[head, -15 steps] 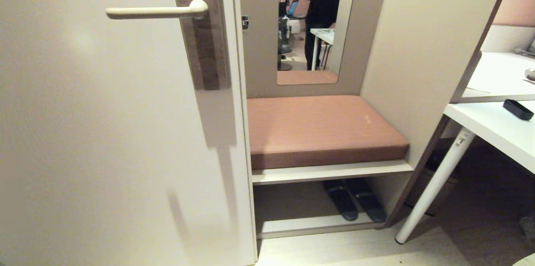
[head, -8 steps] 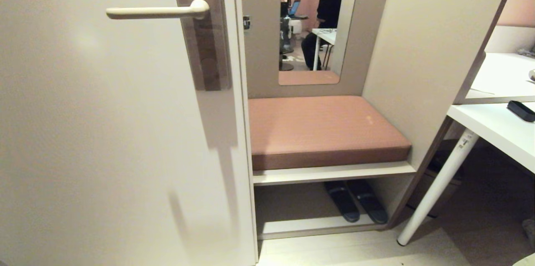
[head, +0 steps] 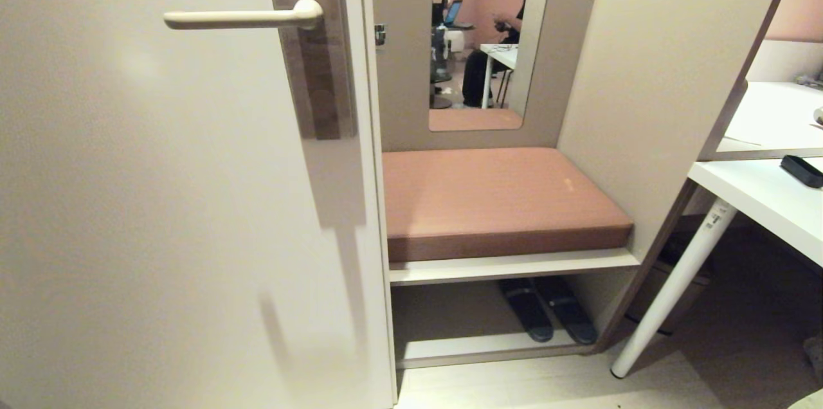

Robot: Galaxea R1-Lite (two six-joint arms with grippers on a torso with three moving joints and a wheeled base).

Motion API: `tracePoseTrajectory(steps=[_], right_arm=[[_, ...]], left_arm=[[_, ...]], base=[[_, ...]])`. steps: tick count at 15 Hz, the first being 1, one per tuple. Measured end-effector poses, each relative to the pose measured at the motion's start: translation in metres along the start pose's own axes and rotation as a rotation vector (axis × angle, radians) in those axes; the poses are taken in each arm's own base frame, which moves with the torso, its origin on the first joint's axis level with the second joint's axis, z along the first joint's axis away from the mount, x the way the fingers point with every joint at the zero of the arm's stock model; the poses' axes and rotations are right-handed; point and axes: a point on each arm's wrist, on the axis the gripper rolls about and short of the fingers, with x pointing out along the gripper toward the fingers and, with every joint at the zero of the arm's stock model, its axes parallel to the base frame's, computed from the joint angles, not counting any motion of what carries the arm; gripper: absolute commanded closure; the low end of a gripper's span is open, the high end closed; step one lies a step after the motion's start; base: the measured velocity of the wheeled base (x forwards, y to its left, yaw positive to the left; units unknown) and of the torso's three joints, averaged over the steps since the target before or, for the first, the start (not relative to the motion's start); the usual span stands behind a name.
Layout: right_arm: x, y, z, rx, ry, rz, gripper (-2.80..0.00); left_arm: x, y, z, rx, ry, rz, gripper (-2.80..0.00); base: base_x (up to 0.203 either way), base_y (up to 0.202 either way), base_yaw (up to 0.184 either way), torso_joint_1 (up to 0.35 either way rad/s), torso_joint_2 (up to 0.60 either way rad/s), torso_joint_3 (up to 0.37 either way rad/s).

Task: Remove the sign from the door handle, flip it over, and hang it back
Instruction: Hand it to the other hand

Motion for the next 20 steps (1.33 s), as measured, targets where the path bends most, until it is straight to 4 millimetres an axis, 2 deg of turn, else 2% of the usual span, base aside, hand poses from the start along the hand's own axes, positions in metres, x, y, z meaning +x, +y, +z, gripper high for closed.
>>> tracePoseTrajectory(steps=[12, 17, 20], right_arm=[[-0.001, 0.000, 0.002, -0.024, -0.007, 0.006, 0.00], [-0.011, 0.001, 0.026, -0.019, -0.037, 0.018, 0.00], [-0.023, 0.001, 0.048, -0.020, -0.063, 0.016, 0.00]], left_arm=[[0.000, 0.000, 0.000, 0.041, -0.001, -0.020, 0.00], [0.000, -0.001, 0.000, 0.043, 0.000, -0.024, 0.00], [0.000, -0.001, 0.000, 0.041, -0.001, -0.023, 0.00]], base=[[0.000, 0.000, 0.000, 0.000, 0.00, 0.000], [0.000, 0.000, 0.000, 0.000, 0.00, 0.000], [0.000, 0.000, 0.000, 0.000, 0.00, 0.000]])
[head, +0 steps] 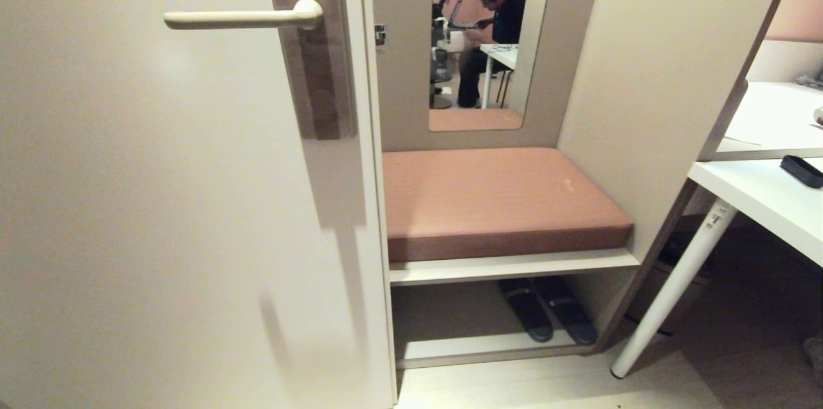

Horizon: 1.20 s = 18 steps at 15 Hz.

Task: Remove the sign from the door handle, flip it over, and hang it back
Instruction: Hand it to the other hand

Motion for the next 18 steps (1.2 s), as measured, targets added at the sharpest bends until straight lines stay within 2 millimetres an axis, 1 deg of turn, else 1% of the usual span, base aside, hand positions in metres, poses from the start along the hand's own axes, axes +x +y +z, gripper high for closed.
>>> tracePoseTrajectory(steps=[2, 5, 8, 10, 11, 12, 14, 16, 18], right_arm=[[-0.004, 0.000, 0.021, -0.001, -0.041, -0.001, 0.00], [-0.002, -0.001, 0.050, -0.004, -0.058, 0.002, 0.00], [0.012, -0.001, 0.085, -0.005, -0.060, 0.007, 0.00], [0.024, -0.002, 0.103, -0.007, -0.049, 0.009, 0.00], [0.029, -0.002, 0.109, -0.009, -0.039, 0.011, 0.00], [0.034, -0.002, 0.114, -0.009, -0.033, 0.016, 0.00], [0.040, -0.002, 0.124, -0.009, -0.029, 0.031, 0.00], [0.047, -0.002, 0.134, -0.009, -0.026, 0.038, 0.00], [0.055, -0.001, 0.146, -0.009, -0.025, 0.063, 0.00]], left_arm=[[0.000, 0.000, 0.000, 0.000, 0.000, 0.000, 0.00], [0.000, 0.000, 0.000, 0.003, 0.003, -0.001, 0.00], [0.000, 0.000, 0.000, 0.016, 0.005, -0.003, 0.00], [0.000, 0.000, 0.000, 0.045, 0.000, -0.015, 0.00], [-0.001, 0.000, 0.002, 0.060, -0.005, -0.022, 0.00], [-0.002, -0.001, 0.005, 0.067, -0.015, -0.039, 0.00], [-0.005, -0.001, 0.018, 0.072, -0.047, -0.098, 0.00], [-0.005, -0.001, 0.033, 0.074, -0.055, -0.145, 0.00], [-0.001, 0.000, 0.052, 0.069, -0.045, -0.176, 0.00]], base=[[0.000, 0.000, 0.000, 0.000, 0.00, 0.000], [0.000, 0.000, 0.000, 0.000, 0.00, 0.000], [0.000, 0.000, 0.000, 0.000, 0.00, 0.000], [0.000, 0.000, 0.000, 0.000, 0.00, 0.000], [0.000, 0.000, 0.000, 0.000, 0.00, 0.000], [0.000, 0.000, 0.000, 0.000, 0.00, 0.000], [0.000, 0.000, 0.000, 0.000, 0.00, 0.000], [0.000, 0.000, 0.000, 0.000, 0.00, 0.000], [0.000, 0.000, 0.000, 0.000, 0.00, 0.000]])
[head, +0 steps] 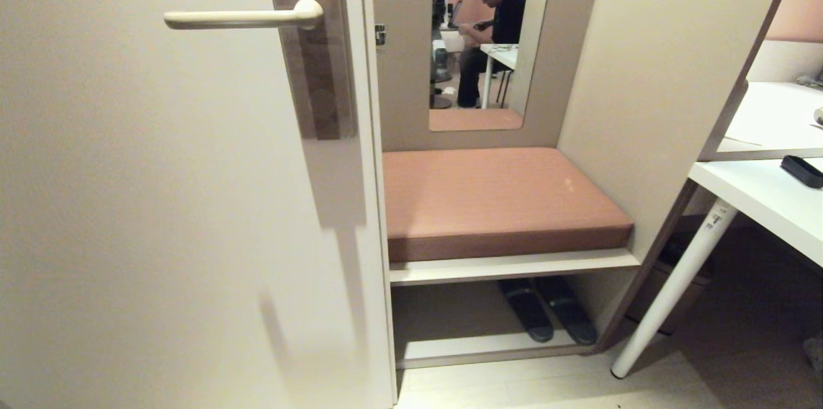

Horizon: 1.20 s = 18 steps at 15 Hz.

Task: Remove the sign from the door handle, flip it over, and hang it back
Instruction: Hand it to the other hand

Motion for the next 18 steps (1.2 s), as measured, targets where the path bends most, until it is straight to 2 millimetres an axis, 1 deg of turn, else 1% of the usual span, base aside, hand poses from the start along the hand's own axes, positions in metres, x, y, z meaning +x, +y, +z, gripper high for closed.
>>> tracePoseTrajectory(steps=[2, 4, 6, 8, 10, 12, 15, 18], right_arm=[[0.008, 0.000, 0.008, 0.000, 0.005, 0.026, 0.00], [0.014, 0.000, 0.015, 0.000, 0.007, 0.071, 0.00], [0.019, 0.001, 0.020, 0.000, 0.006, 0.118, 0.00], [0.024, 0.001, 0.024, 0.001, 0.012, 0.153, 0.00], [0.029, 0.002, 0.027, 0.003, 0.018, 0.206, 0.00], [0.032, 0.002, 0.028, 0.005, 0.024, 0.231, 0.00], [0.037, 0.003, 0.033, 0.006, 0.022, 0.289, 0.00], [0.048, 0.003, 0.041, 0.009, 0.030, 0.357, 0.00]], left_arm=[[0.007, 0.005, 0.024, -0.013, 0.008, -0.038, 0.00], [0.017, 0.011, 0.055, -0.041, -0.006, -0.105, 0.00], [0.032, 0.015, 0.082, -0.075, -0.028, -0.193, 0.00], [0.050, 0.016, 0.103, -0.091, -0.051, -0.282, 0.00], [0.069, 0.013, 0.119, -0.101, -0.083, -0.368, 0.00], [0.087, 0.009, 0.133, -0.107, -0.110, -0.417, 0.00], [0.104, 0.001, 0.148, -0.180, -0.099, -0.490, 0.00], [0.118, -0.007, 0.159, -0.235, -0.080, -0.573, 0.00]], base=[[0.000, 0.000, 0.000, 0.000, 0.00, 0.000], [0.000, 0.000, 0.000, 0.000, 0.00, 0.000], [0.000, 0.000, 0.000, 0.000, 0.00, 0.000], [0.000, 0.000, 0.000, 0.000, 0.00, 0.000], [0.000, 0.000, 0.000, 0.000, 0.00, 0.000], [0.000, 0.000, 0.000, 0.000, 0.00, 0.000], [0.000, 0.000, 0.000, 0.000, 0.00, 0.000], [0.000, 0.000, 0.000, 0.000, 0.00, 0.000]])
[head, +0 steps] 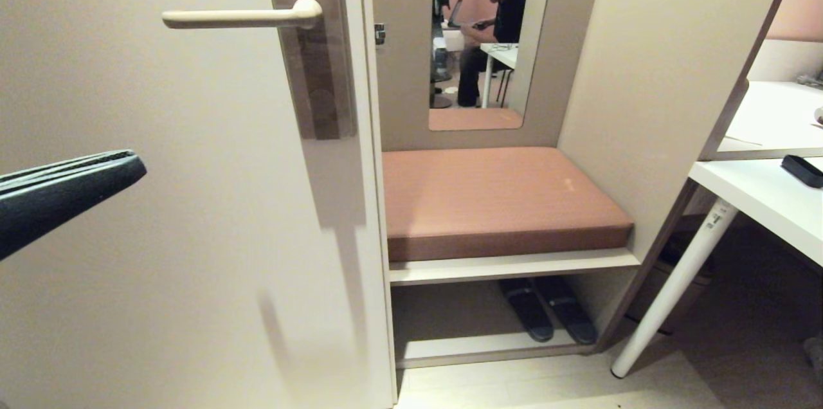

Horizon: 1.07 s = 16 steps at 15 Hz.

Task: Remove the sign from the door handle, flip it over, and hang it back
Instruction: Hand it to the other hand

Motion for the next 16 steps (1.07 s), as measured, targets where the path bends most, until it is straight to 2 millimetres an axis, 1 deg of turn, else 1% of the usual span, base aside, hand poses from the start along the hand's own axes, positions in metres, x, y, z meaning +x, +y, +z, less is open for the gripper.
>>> tracePoseTrajectory(steps=[3, 8, 13, 16], right_arm=[[0.013, -0.004, 0.010, 0.003, 0.006, 0.116, 0.00], [0.035, -0.010, 0.020, 0.018, 0.021, 0.306, 0.00], [0.054, -0.016, 0.032, 0.027, 0.023, 0.468, 0.00], [0.074, -0.016, 0.038, 0.036, 0.028, 0.562, 0.00]], left_arm=[[0.017, 0.000, 0.003, -0.005, 0.018, -0.131, 0.00], [0.042, 0.003, 0.008, -0.007, 0.030, -0.269, 0.00], [0.064, 0.004, 0.005, -0.021, 0.073, -0.381, 0.00], [0.079, 0.004, 0.007, -0.026, 0.088, -0.447, 0.00]], base=[[0.000, 0.000, 0.000, 0.000, 0.00, 0.000], [0.000, 0.000, 0.000, 0.000, 0.00, 0.000], [0.000, 0.000, 0.000, 0.000, 0.00, 0.000], [0.000, 0.000, 0.000, 0.000, 0.00, 0.000]])
